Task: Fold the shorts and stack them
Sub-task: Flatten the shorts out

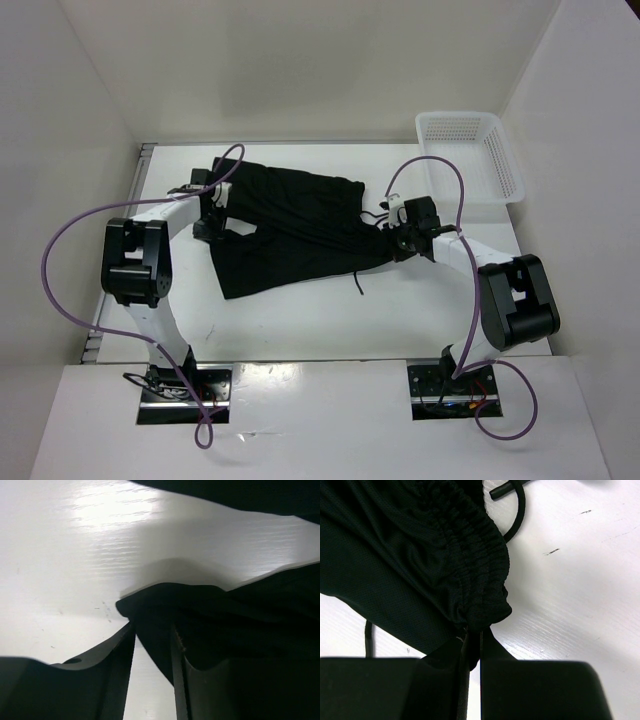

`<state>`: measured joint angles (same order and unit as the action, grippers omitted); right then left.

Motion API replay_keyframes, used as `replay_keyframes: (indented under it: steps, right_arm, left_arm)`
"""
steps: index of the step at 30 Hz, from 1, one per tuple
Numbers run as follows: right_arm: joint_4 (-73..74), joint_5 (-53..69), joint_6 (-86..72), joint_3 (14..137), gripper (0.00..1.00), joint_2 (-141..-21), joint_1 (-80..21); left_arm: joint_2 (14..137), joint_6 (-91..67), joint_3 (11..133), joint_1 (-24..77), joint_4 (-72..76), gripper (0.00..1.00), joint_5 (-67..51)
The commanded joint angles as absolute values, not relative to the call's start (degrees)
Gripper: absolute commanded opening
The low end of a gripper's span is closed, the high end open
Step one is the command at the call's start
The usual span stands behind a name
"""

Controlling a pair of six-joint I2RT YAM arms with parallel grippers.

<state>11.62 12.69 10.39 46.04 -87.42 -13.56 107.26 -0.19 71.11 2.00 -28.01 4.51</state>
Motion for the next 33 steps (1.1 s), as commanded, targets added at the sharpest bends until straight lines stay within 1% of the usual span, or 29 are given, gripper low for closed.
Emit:
replay_keyframes:
  steps: [1, 2, 4, 6, 7, 10, 11, 14, 16, 22, 24, 26, 27, 33]
  right_arm:
    - [12.0, 12.7, 11.9, 45.5, 0.00, -85.1, -13.6]
    - [12.0, 12.7, 12.0, 45.5, 0.00, -85.1, -13.6]
    - [12.0, 13.3, 12.0, 45.5, 0.00, -85.1, -13.6]
    - [12.0, 13.3, 12.0, 45.5, 0.00, -85.1, -13.6]
    - [12.0, 13.3, 12.0, 45.5, 0.00, -85.1, -13.6]
    - [12.0, 13.3, 12.0, 45.5, 0.00, -85.1, -13.6]
    - [12.0, 13.3, 12.0, 45.5, 0.00, -85.1, -13.6]
    - [12.0, 13.3, 12.0, 45.5, 0.00, -85.1, -13.6]
    - [12.0, 13.3, 12.0, 45.5, 0.00, -85.1, -13.6]
    - [12.0, 13.3, 12.0, 45.5, 0.00, -85.1, -13.6]
    - [12.0, 13.3, 12.0, 45.5, 0.00, -85.1, -13.6]
    - [11.4, 13.3, 12.0, 45.5, 0.00, -85.1, -13.6]
    - [11.4, 13.3, 12.0, 45.5, 0.00, -85.1, -13.6]
    - [11.4, 13.3, 12.0, 45.5, 0.00, -84.6, -13.6]
  left_arm:
    - [108.4, 0.0, 72.0, 1.1, -29.4, 0.43, 5.4]
    - [108.4, 0.0, 72.0, 1.1, -30.0, 0.43, 5.4]
    - [108.9, 0.0, 72.0, 1.1, -30.0, 0.40, 4.2]
    - [109.4, 0.0, 72.5, 1.1, -30.0, 0.34, 3.4]
    - [109.4, 0.0, 72.5, 1.1, -30.0, 0.28, 3.4]
    - [109.4, 0.0, 72.5, 1.1, -30.0, 0.27, 3.4]
    - [109.4, 0.0, 72.5, 1.1, -30.0, 0.24, 2.9]
    - [108.9, 0.0, 72.5, 1.1, -30.0, 0.22, 2.9]
    - [108.9, 0.0, 72.5, 1.1, -30.0, 0.18, 2.4]
    - [106.2, 0.0, 72.5, 1.1, -29.4, 0.18, 2.4]
    - [105.6, 0.0, 72.5, 1.1, -28.8, 0.27, 2.9]
    - [105.6, 0.0, 72.5, 1.6, -28.8, 0.31, 2.9]
    - [105.6, 0.0, 72.5, 2.1, -28.8, 0.32, 3.5]
    - [108.0, 0.0, 72.0, 2.1, -28.3, 0.32, 3.5]
